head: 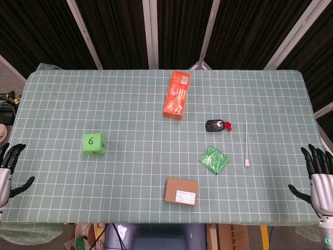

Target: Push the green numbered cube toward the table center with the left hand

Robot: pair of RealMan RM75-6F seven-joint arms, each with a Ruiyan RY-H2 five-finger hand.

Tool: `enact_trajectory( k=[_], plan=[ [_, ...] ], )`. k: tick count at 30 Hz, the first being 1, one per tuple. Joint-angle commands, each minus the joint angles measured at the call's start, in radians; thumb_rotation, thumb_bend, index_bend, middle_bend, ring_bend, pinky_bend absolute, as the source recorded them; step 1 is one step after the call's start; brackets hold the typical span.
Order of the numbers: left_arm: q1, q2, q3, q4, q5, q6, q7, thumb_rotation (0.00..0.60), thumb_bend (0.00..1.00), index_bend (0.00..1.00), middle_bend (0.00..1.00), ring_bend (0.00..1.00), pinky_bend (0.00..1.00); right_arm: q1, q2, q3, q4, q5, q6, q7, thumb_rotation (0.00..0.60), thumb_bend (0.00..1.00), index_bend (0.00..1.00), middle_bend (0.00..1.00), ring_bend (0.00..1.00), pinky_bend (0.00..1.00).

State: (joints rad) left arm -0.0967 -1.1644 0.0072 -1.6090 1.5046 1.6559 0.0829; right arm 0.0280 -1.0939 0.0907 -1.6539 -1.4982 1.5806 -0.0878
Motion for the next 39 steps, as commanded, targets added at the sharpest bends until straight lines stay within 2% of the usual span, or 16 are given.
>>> enact_trajectory(
  k=[1,10,16,28,30,33,35,39],
  plan=[
    [0.002,0.002,-0.001,-0.003,0.002,-0.003,-0.002,0.6,0.28,0.12,0.11,0.06,0.14,-0.001,-0.002,-0.001,0.0,-0.001,0.0,-0.01,0.6,0.04,0.06,0.0,0.0,0.0],
    [0.01,0.009,-0.007,-0.014,0.019,-0.009,-0.019,0.6,0.28,0.12,0.11,0.06,0.14,-0.002,0.002,-0.015,-0.016,0.001,-0.022,-0.033,0.6,0.04,0.06,0.0,0.0,0.0],
    [0.001,0.01,-0.011,-0.001,0.013,-0.047,-0.047,0.6,0.29,0.12,0.12,0.06,0.14,-0.004,0.005,-0.021,-0.024,-0.002,-0.025,-0.043,0.6,0.04,0.06,0.0,0.0,0.0],
    [-0.022,0.025,-0.02,0.003,0.004,-0.118,-0.088,0.6,0.32,0.12,0.19,0.09,0.17,-0.007,0.023,-0.02,-0.028,0.008,-0.033,-0.012,0.6,0.04,0.06,0.0,0.0,0.0],
    [-0.039,0.038,-0.018,0.017,0.009,-0.152,-0.1,0.6,0.33,0.11,0.23,0.12,0.2,-0.006,0.025,-0.021,-0.027,0.009,-0.038,-0.011,0.6,0.04,0.06,0.0,0.0,0.0],
    [-0.072,0.085,-0.018,0.011,-0.016,-0.238,-0.129,0.6,0.41,0.11,0.35,0.25,0.3,-0.006,0.025,-0.022,-0.029,0.006,-0.04,-0.011,0.6,0.05,0.06,0.0,0.0,0.0],
    [-0.103,0.132,-0.024,-0.013,-0.041,-0.31,-0.152,0.6,0.5,0.11,0.47,0.37,0.42,-0.005,0.024,-0.023,-0.03,0.007,-0.044,-0.015,0.6,0.05,0.06,0.0,0.0,0.0],
    [-0.165,0.214,-0.032,-0.063,-0.072,-0.44,-0.191,0.6,0.68,0.12,0.65,0.55,0.58,-0.003,0.022,-0.023,-0.034,0.014,-0.051,-0.022,0.6,0.05,0.06,0.0,0.0,0.0]
  ],
)
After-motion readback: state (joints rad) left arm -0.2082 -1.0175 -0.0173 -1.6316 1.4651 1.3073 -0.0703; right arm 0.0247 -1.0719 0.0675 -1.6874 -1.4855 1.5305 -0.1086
